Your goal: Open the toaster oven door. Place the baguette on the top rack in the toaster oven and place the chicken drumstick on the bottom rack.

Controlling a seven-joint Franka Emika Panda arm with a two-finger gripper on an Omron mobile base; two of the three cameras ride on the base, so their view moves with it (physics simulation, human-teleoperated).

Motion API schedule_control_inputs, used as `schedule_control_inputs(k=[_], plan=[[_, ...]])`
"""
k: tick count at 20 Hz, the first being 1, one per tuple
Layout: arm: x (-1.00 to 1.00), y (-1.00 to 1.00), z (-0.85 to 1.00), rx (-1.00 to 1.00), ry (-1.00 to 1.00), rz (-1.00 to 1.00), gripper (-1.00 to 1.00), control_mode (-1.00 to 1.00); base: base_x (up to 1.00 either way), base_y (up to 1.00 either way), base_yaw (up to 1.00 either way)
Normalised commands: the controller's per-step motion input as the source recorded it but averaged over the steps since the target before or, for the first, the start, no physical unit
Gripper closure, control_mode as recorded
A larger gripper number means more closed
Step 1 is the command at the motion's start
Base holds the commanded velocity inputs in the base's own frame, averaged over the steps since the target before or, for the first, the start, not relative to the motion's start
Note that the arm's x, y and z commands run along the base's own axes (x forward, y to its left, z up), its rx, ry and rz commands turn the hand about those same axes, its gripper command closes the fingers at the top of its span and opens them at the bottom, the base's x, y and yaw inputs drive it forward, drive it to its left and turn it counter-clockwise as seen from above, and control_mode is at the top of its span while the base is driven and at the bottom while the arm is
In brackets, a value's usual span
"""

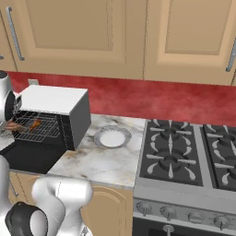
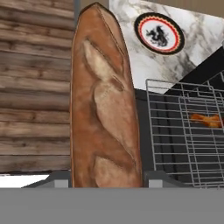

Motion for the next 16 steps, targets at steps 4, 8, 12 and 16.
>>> schedule_control_inputs(k=[4,8,12,16], plan=[[0.04,0.06,-0.3,-0.01,0.01,0.02,1.0,-1.0,0.0,0.0,0.0],[0.16,0.01,-0.37,-0.03,0.03,0.0,1.0,-1.0,0.0,0.0,0.0],[0.51,0.0,-0.29,-0.03,0.01,0.0,1.0,-1.0,0.0,0.0,0.0],[0.48,0.0,-0.19,-0.02,0.01,0.0,1.0,-1.0,0.0,0.0,0.0]])
